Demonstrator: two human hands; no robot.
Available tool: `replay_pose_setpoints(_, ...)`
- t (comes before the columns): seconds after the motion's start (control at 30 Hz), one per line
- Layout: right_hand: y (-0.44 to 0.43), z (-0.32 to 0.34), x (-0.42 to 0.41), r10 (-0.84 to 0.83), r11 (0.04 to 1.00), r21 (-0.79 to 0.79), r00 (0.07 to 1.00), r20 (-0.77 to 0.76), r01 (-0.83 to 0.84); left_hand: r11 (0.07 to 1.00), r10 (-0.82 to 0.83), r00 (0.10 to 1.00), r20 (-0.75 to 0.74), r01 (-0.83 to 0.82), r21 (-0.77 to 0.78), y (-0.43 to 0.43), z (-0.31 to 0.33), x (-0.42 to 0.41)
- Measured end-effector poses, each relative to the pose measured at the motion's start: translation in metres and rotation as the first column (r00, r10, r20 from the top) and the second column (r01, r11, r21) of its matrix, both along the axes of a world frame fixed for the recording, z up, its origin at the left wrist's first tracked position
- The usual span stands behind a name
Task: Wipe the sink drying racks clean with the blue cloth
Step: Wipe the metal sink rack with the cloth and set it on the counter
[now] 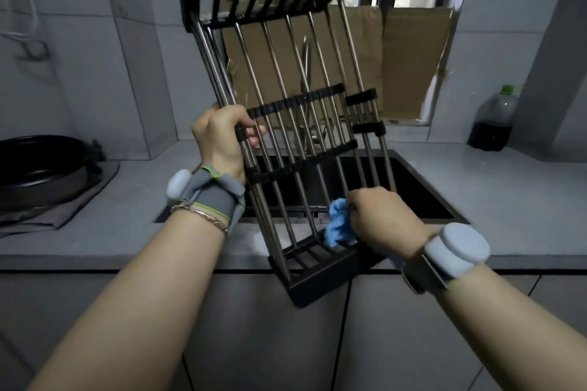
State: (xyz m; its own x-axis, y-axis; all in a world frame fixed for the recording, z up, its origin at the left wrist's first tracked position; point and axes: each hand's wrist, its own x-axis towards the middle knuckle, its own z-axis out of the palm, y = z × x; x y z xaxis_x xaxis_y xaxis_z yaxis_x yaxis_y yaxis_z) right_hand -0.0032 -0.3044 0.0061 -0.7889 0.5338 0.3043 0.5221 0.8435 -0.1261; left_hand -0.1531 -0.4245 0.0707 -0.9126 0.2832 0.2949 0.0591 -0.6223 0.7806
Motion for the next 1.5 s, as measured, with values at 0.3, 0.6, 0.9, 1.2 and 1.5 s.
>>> replay_pose_setpoints(0.3, -0.033, 0.017, -0.015, 0.089, 0.942, -0.251, 0.887, -0.453, -0.222, 0.99, -0.14, 0.985, 0.103, 0.14, 0.002, 0.004, 0.0, 0.013)
replay_pose_setpoints(0.6, -0.045, -0.011, -0.006, 0.016, 0.976, -0.217, 0.995, -0.099, -0.038, 0.992, -0.113, 0.99, 0.079, 0.116, -0.041, 0.003, -0.012, 0.019)
replay_pose_setpoints(0.9, -0.031, -0.013, -0.016, 0.006, 0.976, -0.17, 0.798, -0.602, -0.136, 0.987, -0.121, 0.993, -0.009, 0.119, -0.112, 0.008, -0.006, 0.036)
replay_pose_setpoints(1.2, -0.026, 0.01, -0.018, 0.14, 0.979, -0.011, 0.7, -0.7, -0.206, 0.957, -0.237, 0.971, -0.01, 0.232, -0.175, 0.012, -0.017, 0.046)
replay_pose_setpoints(1.5, -0.011, 0.046, -0.024, 0.262, 0.964, 0.222, 0.696, -0.669, -0.149, 0.94, -0.268, 0.958, -0.105, 0.236, -0.247, 0.02, -0.035, 0.057)
